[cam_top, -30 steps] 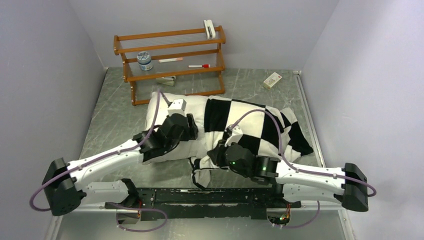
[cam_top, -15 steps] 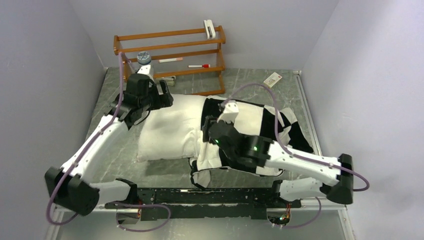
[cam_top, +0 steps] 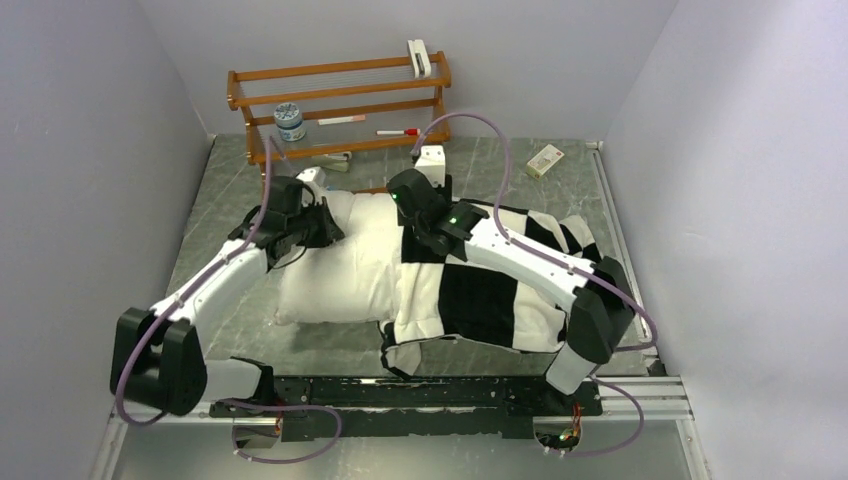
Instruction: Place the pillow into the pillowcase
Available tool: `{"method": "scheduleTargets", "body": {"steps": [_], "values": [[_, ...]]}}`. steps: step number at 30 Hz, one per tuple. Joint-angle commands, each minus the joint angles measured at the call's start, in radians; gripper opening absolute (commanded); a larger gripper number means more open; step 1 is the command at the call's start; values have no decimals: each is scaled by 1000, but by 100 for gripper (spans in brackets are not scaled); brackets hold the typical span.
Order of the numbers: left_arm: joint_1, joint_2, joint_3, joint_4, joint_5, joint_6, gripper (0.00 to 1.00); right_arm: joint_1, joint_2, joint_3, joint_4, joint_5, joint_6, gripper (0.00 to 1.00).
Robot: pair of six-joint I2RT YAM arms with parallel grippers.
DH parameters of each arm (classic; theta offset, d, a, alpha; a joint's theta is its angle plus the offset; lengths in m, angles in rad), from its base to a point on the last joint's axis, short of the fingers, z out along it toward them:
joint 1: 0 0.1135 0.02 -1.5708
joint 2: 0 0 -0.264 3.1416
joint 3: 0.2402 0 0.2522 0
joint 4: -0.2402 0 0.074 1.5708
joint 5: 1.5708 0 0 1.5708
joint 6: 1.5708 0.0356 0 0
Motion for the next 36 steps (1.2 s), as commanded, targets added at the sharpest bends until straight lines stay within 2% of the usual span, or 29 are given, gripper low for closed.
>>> {"method": "scheduleTargets", "body": {"steps": [1,5,10,15,17,18,21,22,24,30,36], "values": [[-14,-135,-129,68,267,-106,5,-32,66,73,15,-43,-50,61],[-33,-255,-220,121,268,-201,5,-40,130,128,-32,-46,-52,61],[-70,-283,-261,148,268,-240,5,-42,193,177,-95,-14,-56,56],[-90,-292,-245,136,249,-218,5,-42,274,260,-159,30,-82,28],[-90,-294,-237,133,247,-213,5,-39,300,295,-146,18,-123,7],[-90,-296,-234,134,251,-213,5,-37,314,323,-148,5,-140,0],[-92,-301,-232,156,267,-232,5,17,328,418,-121,-11,-232,0],[-94,-302,-235,170,274,-243,5,39,324,439,-95,-49,-257,0],[-99,-302,-240,196,276,-263,5,73,296,461,-10,-223,-274,0],[-113,-266,-241,245,266,-291,5,137,172,253,355,-581,-149,0],[-138,-250,-234,270,228,-316,5,123,119,46,683,-669,21,0]]}}
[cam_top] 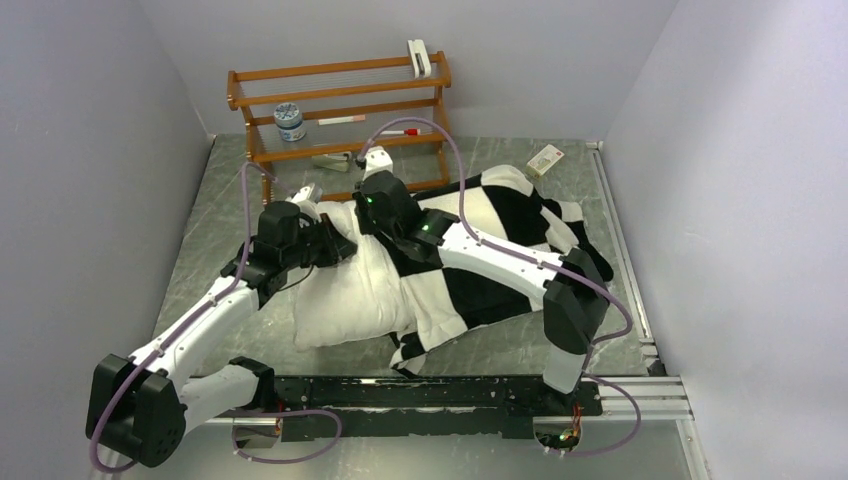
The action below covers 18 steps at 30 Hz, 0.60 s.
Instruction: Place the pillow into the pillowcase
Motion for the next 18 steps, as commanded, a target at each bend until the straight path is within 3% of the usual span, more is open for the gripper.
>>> {"method": "scheduleTargets", "body": {"steps": [1,4,7,8,11,13,15,18], "values": [[-66,30,4,91,99,-65,5,38,-64,-134,511,-281,248,0],[-79,46,3,89,88,-73,5,33,-105,-222,551,-169,295,0],[-81,31,5,62,84,-72,5,21,-131,-231,401,-64,251,0],[-81,15,12,37,68,-59,5,20,-145,-228,330,-26,222,6],[-81,-11,68,-89,5,39,24,19,-207,-241,102,54,177,30],[-81,-15,132,-184,-41,110,45,25,-261,-259,-28,59,165,42],[-81,-15,181,-283,-80,178,58,46,-313,-285,-161,61,169,50],[-81,-10,239,-387,-130,261,69,82,-397,-337,-273,63,214,53]]}}
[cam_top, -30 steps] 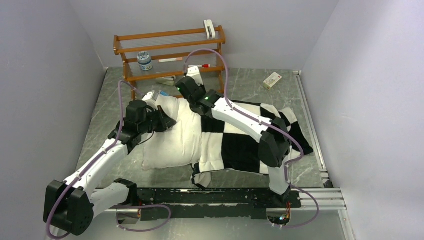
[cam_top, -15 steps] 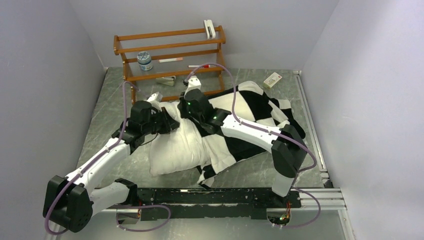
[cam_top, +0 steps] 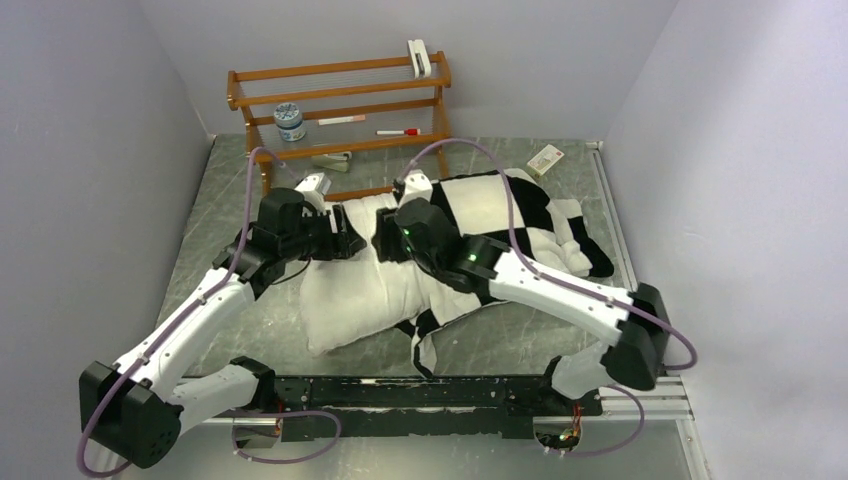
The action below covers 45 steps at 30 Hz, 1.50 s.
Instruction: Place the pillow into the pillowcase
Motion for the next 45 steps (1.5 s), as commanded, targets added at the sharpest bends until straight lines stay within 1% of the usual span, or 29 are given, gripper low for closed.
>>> {"method": "scheduleTargets", "body": {"steps": [1,5,9,11,14,19,23,26,28,32,34,36,38,40,43,45], "values": [[-21,-4,92,-213,-45,157,72,50,-108,-73,-289,37,52,53],[-47,-3,100,-257,-18,180,81,113,-116,-93,-425,146,115,52],[-128,18,88,-349,-137,169,88,147,-82,-99,-502,221,162,52],[-135,-9,61,-378,-175,155,90,160,-51,-79,-572,264,194,53],[-135,-62,21,-390,-193,130,92,178,-24,-52,-656,311,229,53],[-134,-103,40,-418,-210,83,93,186,-30,-56,-697,334,247,52],[-119,-129,102,-459,-218,34,93,185,-34,-67,-732,352,270,49],[-103,-118,149,-513,-314,31,93,187,-50,-69,-742,330,285,47],[-75,-89,167,-555,-341,35,93,187,-66,-75,-739,313,289,47],[-20,-59,166,-594,-327,38,94,186,-102,-85,-736,287,296,46],[-13,-69,153,-600,-353,27,95,185,-134,-92,-713,270,294,42],[-9,-72,132,-607,-378,20,96,186,-156,-99,-699,265,294,41],[-1,-64,99,-600,-366,15,96,186,-165,-117,-690,271,305,43],[4,-62,52,-570,-301,5,96,186,-149,-146,-674,274,309,49],[4,-78,-39,-471,-208,-37,96,186,-110,-169,-643,280,298,50],[5,-72,-82,-396,-116,-51,94,186,-93,-189,-590,272,267,50]]}}
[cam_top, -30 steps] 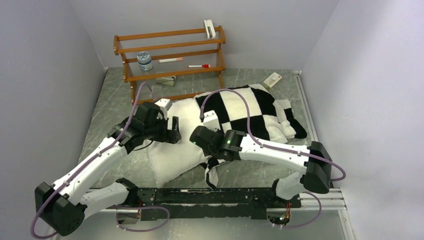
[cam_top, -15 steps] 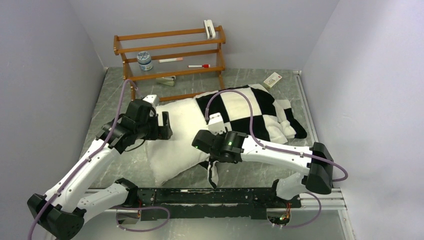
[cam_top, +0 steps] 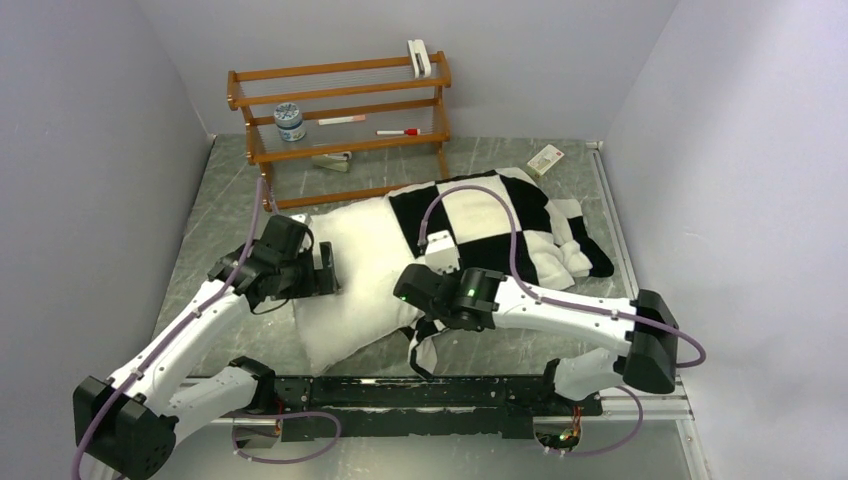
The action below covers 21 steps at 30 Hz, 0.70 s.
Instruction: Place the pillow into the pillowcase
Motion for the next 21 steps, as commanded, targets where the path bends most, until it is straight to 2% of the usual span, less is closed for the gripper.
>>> {"method": "scheduleTargets", "body": {"steps": [1,2,3,5,6,7,8,11,14,18,21], "values": [[6,4,-78,121,202,-46,91,0,47,-45,99,8,-24,50],[6,10,-80,148,240,-53,85,-1,61,-51,112,13,-28,49],[6,10,-90,186,280,-64,74,0,76,-51,120,15,-34,44],[6,-8,-120,271,341,-123,31,1,104,-28,119,12,-51,32],[6,-29,-147,329,378,-160,16,3,112,-10,131,1,-76,26],[6,-42,-169,378,406,-211,7,7,118,17,161,-26,-104,16],[6,-52,-193,436,420,-243,5,14,121,39,188,-72,-135,2],[6,-57,-220,515,414,-306,5,25,79,95,349,-276,-228,0],[5,-35,-225,544,381,-328,5,29,-32,65,568,-426,-270,0],[-15,-15,-262,621,348,-384,5,-14,-150,-214,853,-469,-205,0],[-34,13,-295,660,341,-412,5,-24,-169,-371,877,-413,-178,0]]}}
